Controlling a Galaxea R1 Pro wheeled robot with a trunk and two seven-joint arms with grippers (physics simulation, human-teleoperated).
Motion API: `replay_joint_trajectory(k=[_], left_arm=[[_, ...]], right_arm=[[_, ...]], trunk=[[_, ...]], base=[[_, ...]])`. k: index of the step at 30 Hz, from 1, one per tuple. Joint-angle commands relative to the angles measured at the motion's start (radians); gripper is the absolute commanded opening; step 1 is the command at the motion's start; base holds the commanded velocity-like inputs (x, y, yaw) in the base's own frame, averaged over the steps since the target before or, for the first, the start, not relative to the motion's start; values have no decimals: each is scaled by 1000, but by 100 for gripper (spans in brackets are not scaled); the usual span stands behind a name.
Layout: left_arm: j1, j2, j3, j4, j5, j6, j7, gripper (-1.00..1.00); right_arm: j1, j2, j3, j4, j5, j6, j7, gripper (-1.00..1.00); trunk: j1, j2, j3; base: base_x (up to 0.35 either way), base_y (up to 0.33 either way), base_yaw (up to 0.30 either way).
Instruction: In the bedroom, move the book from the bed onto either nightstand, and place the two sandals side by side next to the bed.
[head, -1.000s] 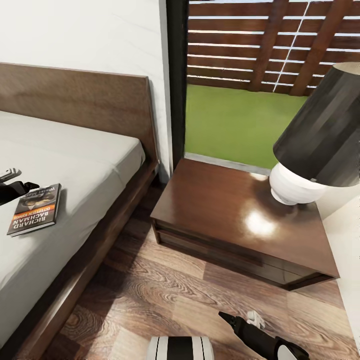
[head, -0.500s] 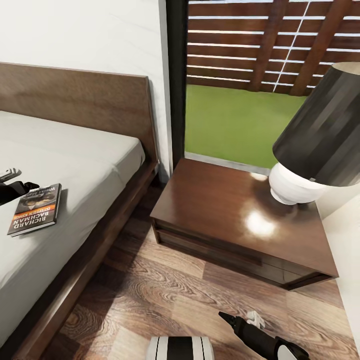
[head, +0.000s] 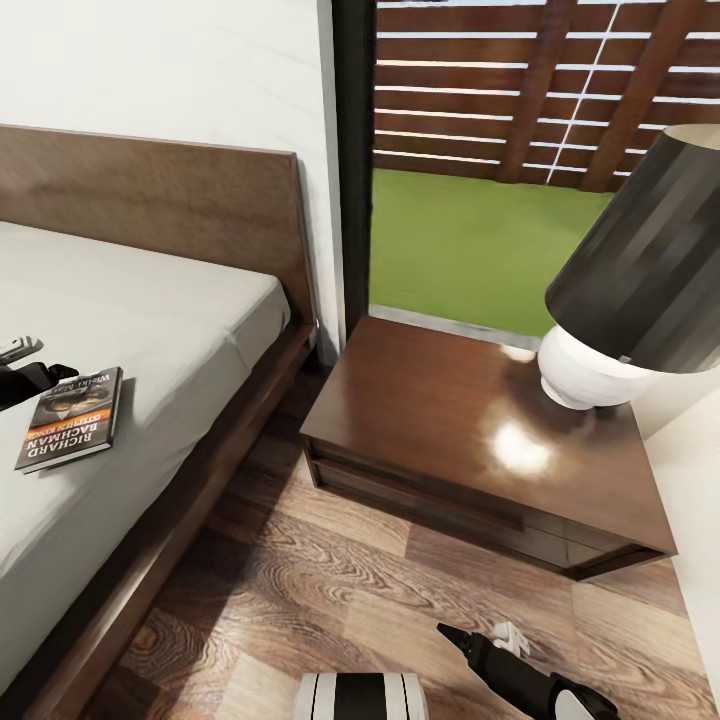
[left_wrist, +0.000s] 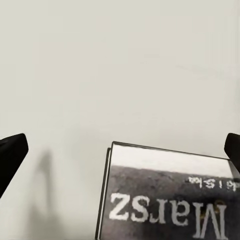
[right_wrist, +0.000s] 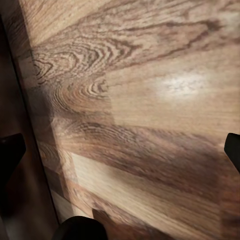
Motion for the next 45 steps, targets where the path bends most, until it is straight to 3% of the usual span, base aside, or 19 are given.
replay_joint_trajectory(k=[1, 41, 45], left_arm=[[0, -1, 3, 8, 0, 10, -2, 100], [0, 1, 6, 8, 0, 10, -2, 100], [0, 1, 6, 8, 0, 10, -2, 100]], right_arm=[[-1, -1, 4, 0, -10, 4, 0, 100], [-1, -1, 4, 0, -10, 4, 0, 100], [-1, -1, 4, 0, -10, 4, 0, 100]], trunk=[[0, 0, -1], [0, 0, -1], [-2, 1, 15]], base=[[0, 0, 0], [0, 0, 0], [0, 0, 0]])
